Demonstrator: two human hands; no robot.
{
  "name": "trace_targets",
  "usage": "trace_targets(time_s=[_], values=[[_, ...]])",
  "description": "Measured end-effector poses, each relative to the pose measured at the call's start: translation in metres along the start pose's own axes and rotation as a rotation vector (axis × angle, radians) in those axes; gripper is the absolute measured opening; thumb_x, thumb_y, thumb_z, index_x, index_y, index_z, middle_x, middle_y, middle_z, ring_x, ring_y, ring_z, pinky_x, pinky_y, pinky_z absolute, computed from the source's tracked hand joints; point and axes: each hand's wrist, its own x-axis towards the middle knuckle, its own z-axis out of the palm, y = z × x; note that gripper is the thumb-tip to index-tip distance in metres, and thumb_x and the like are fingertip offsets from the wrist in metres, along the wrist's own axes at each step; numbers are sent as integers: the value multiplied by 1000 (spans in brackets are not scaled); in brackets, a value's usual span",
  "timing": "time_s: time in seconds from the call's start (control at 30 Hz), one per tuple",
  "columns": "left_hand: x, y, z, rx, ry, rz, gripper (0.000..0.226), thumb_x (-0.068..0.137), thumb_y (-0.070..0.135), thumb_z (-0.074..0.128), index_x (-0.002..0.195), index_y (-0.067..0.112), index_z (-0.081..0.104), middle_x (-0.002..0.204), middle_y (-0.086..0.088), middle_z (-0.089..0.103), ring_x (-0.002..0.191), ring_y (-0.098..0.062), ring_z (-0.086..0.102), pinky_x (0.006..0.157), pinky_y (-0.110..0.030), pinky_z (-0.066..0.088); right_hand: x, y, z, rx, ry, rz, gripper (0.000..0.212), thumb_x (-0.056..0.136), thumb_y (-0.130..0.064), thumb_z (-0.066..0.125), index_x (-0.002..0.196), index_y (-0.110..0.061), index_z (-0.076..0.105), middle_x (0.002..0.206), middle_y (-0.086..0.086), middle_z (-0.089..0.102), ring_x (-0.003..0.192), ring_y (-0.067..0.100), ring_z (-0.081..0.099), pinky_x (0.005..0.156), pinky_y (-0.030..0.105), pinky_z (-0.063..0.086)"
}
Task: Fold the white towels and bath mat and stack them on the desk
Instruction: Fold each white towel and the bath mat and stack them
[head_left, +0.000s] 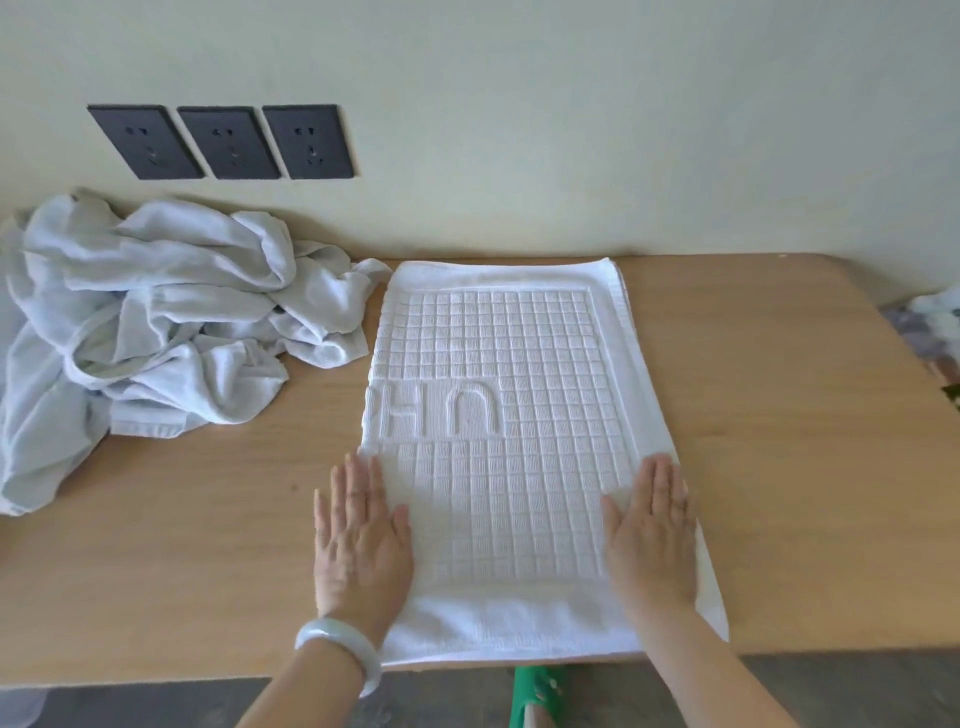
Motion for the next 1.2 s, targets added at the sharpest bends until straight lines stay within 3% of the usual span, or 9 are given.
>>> trace_targets(time_s=[0.17,0.3,0.37,0.6,0.73,0.83,0.93,1.1,1.2], values=[[-47,68,10,-26,-51,303,56,103,35,22,154,12,17,162,-6,13,150,-23,9,117,-44,9,-51,-75,14,150,-18,-386,57,99,-31,28,147,-2,33,157,11,24,147,23,20,116,44,18],[-57,25,1,81,-64,334,59,100,39,16,156,21,7,164,0,4,150,-20,5,118,-46,10,-52,-31,6,64,-57,-362,56,104,-37,11,154,-15,1,161,2,-9,148,13,-14,121,40,3],[-58,4,-8,106,-67,343,60,100,38,17,156,20,6,164,-1,4,151,-19,5,119,-45,10,-52,2,0,35,-42,-315,57,102,-42,1,152,-17,-9,160,1,-18,146,12,-21,121,39,-1],[-57,-32,-26,119,-196,467,65,101,52,16,156,20,-2,164,0,-9,150,-18,-5,119,-40,3,-55,82,-16,65,-177,-421,72,96,-63,8,153,-23,-8,160,-10,-18,147,8,-14,119,34,-1],[-63,-41,-36,244,-240,684,91,91,72,35,156,17,4,164,-4,-2,151,-23,-1,117,-43,6,-59,97,-18,-39,-226,-598,96,85,-74,37,154,-24,-6,162,-4,-14,148,17,-12,118,41,1],[-65,-45,-38,249,-255,763,99,84,65,54,156,17,6,164,-3,1,150,-23,4,117,-42,9,-59,97,-18,-112,-169,-637,96,82,-74,39,155,-23,4,163,0,-3,150,21,0,116,47,11],[-60,-49,-42,244,-259,790,94,86,58,55,156,18,6,164,-1,2,150,-22,6,117,-40,9,-58,99,-19,-63,-149,-694,92,83,-62,52,155,-21,10,163,0,5,149,20,9,117,43,15],[-66,-64,-45,234,-312,812,87,92,39,58,156,22,2,164,2,1,150,-20,5,120,-43,16,-69,111,-22,-22,-185,-741,101,75,-20,78,154,-23,16,162,-1,13,148,17,12,117,38,15],[-66,-64,-53,287,-302,807,103,71,15,76,155,20,18,160,0,21,146,-19,23,119,-37,22,-65,116,-25,14,-176,-765,98,73,-8,80,152,-26,25,159,-3,23,147,14,18,117,35,17]])
